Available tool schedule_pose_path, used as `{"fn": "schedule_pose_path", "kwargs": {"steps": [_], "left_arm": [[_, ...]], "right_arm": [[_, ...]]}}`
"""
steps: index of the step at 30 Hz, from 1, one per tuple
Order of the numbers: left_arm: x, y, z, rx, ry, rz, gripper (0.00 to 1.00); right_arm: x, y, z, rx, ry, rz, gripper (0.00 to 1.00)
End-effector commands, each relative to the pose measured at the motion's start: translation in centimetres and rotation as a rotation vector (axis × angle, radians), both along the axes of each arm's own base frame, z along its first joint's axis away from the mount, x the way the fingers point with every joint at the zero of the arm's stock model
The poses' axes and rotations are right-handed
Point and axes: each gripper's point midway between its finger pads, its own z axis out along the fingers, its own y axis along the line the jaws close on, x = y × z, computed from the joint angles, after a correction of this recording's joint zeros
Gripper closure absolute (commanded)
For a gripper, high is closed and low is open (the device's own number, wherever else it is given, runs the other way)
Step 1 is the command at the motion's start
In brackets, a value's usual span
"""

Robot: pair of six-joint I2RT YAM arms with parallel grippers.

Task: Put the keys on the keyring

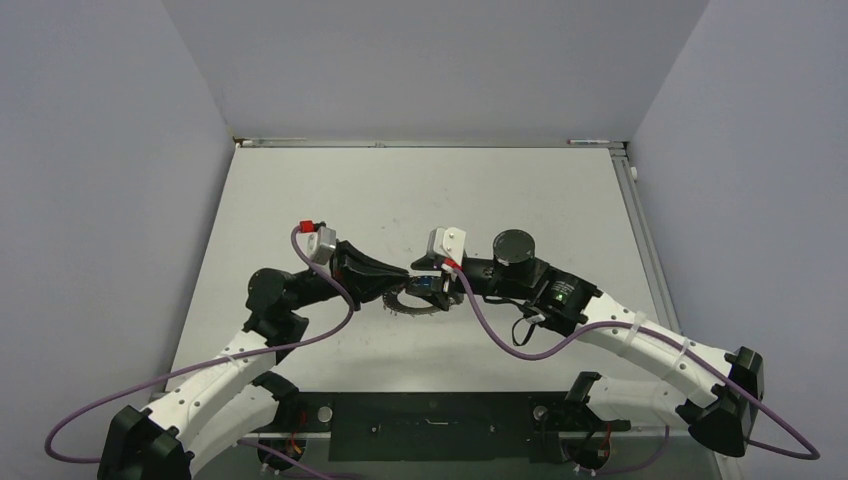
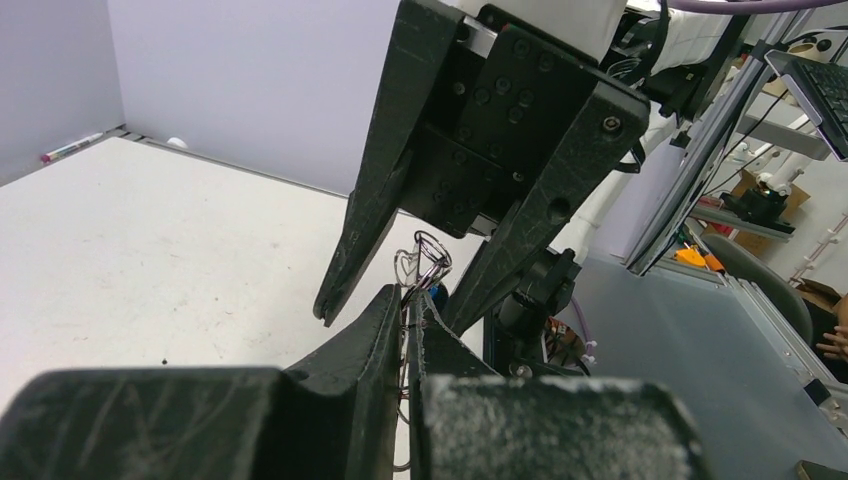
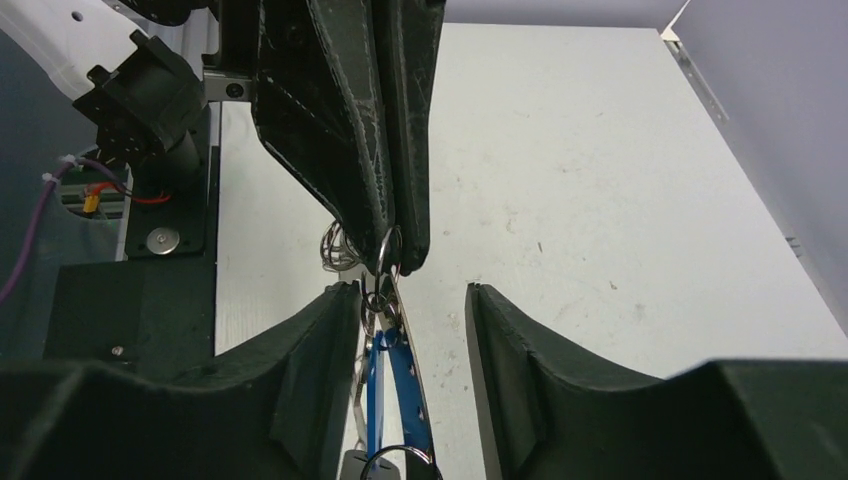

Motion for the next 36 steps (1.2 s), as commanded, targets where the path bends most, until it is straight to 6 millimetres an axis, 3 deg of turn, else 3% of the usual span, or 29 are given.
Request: {"fn": "schedule_pose_path", "kwargs": {"steps": [1, 5, 8, 10, 13, 15, 25, 31, 36], "left_arm": [[-0.9, 0.6, 2.3, -0.06, -0.101, 0.001, 1.0], [-1.0, 0.6, 2.5, -0.061, -0.11, 0.001, 1.0], [-1.0, 0.6, 2.4, -0.06, -0.112, 0.003, 1.0], [-1.0, 0.6, 2.4, -0.058, -0.112, 0.003, 1.0], [-1.0, 0.6, 2.4, -0.057, -0.113, 0.003, 1.0], [-1.0, 0.6, 2.4, -0.057, -0.114, 0.003, 1.0], [-0.3, 0.6, 2.0, -0.034, -0.107, 0.035, 1.0], [0.7, 1.2, 1.5, 0.019, -0.144, 0.127, 0.81], [0.8, 1.6, 1.6, 0.055, -0.189, 0.16, 0.76]], "right_arm": [[0.4, -0.4, 2.2, 0.025, -0.043, -0.012, 0.51], [0.8, -0.8, 2.3, 0.024, -0.032, -0.033, 0.42], [0.9, -1.0, 2.4, 0.03, -0.023, -0.033, 0.43], [0.8, -1.0, 2.4, 0.034, -0.012, -0.019, 0.53], [0.4, -0.8, 2.3, 0.035, -0.001, 0.015, 0.82], [0.2, -0.8, 2.3, 0.037, 0.0, 0.033, 0.94], [0.3, -0.7, 2.8, 0.063, 0.017, 0.044, 0.95], [0.8, -0.9, 2.5, 0.049, 0.051, 0.01, 0.95], [1.2, -1.1, 1.7, 0.019, 0.071, -0.019, 0.95]]}}
